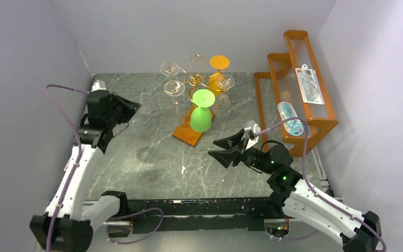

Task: Place the wine glass upside down on the wine glass rack

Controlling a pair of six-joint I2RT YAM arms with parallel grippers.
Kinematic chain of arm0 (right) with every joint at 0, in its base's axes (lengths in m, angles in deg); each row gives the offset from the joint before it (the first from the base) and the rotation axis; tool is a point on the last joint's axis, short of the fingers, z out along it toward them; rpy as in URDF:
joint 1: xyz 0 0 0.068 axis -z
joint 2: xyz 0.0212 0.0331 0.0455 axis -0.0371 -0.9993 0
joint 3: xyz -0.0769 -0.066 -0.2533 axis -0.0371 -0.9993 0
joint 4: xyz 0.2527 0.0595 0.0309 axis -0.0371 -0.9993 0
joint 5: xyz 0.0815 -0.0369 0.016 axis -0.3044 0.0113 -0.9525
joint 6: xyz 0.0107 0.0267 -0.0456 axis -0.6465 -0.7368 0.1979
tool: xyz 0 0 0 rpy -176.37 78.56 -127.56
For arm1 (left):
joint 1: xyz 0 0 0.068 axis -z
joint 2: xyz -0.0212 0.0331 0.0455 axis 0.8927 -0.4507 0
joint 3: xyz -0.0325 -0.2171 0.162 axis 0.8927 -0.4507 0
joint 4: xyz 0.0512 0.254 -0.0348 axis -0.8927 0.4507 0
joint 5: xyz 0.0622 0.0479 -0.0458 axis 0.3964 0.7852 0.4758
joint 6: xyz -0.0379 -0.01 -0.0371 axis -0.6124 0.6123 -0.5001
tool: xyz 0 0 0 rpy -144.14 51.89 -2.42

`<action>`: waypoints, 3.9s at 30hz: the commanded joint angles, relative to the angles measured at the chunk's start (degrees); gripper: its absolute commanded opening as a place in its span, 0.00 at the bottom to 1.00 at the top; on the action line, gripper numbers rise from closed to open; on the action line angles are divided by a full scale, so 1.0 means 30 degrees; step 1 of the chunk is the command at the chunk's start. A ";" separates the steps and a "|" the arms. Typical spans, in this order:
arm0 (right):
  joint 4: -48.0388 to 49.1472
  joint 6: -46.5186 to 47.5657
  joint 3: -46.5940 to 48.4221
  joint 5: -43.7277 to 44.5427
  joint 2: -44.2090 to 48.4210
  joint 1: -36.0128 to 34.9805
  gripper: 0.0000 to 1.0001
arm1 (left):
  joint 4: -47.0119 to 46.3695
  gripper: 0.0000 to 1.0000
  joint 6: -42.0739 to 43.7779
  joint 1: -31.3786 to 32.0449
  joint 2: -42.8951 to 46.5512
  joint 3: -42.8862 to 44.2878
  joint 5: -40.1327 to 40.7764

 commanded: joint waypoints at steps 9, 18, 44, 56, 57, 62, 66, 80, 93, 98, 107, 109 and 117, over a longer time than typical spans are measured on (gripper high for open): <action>-0.3959 -0.0547 0.2710 -0.0985 -0.1701 -0.0066 0.50 | -0.6534 0.05 -0.0864 -0.2201 -0.7685 0.7148 -0.7028; -0.3026 -0.1086 0.1757 -0.1001 0.0123 -0.0073 0.51 | -1.1515 0.05 -0.4386 -0.2156 -1.2686 1.1668 -1.0043; -0.3214 -0.1207 0.1481 0.0033 0.0900 -0.0100 0.51 | -0.8588 0.05 -0.2012 0.2509 -1.6446 1.6946 -0.8249; -0.3336 -0.1083 0.1361 0.0435 0.0712 -0.0070 0.50 | -0.5820 0.05 -0.2101 0.2652 -1.5786 1.7653 -0.8130; -0.3344 -0.1060 0.1371 0.0454 0.0686 -0.0098 0.50 | -0.5884 0.05 -0.2172 0.2662 -1.5655 1.7592 -0.8168; -0.3443 -0.1076 0.1293 0.0625 0.0679 -0.0085 0.51 | -0.5780 0.05 -0.2402 0.2909 -1.5290 1.7586 -0.8083; -0.3890 -0.1006 0.1260 0.1053 0.1106 -0.0081 0.50 | -0.6625 0.05 -0.3045 0.3307 -1.5143 1.7251 -0.8403; -0.4872 -0.0885 0.1129 0.1963 0.2440 -0.0087 0.51 | -0.7926 0.05 -0.3517 0.5023 -1.5641 1.7155 -0.7376; -0.4821 -0.0976 0.1113 0.2049 0.2683 -0.0085 0.51 | -0.7176 0.05 -0.3747 0.5116 -1.7977 1.9771 -0.6934; -0.5031 -0.0996 0.1083 0.2058 0.2733 -0.0075 0.51 | -0.7229 0.05 -0.3870 0.5118 -1.8191 2.0046 -0.6183; -0.4667 -0.1107 0.1053 0.2227 0.2913 -0.0085 0.52 | -0.7022 0.05 -0.4410 0.5138 -1.8107 1.9922 -0.3598; -0.4688 -0.1125 0.1053 0.2163 0.2882 -0.0089 0.51 | -0.7263 0.05 -0.4594 0.5146 -1.8000 1.9675 -0.3273; -0.4630 -0.1007 0.1083 0.1924 0.2785 -0.0083 0.52 | -0.7218 0.05 -0.4316 0.5146 -1.7915 1.9919 -0.2714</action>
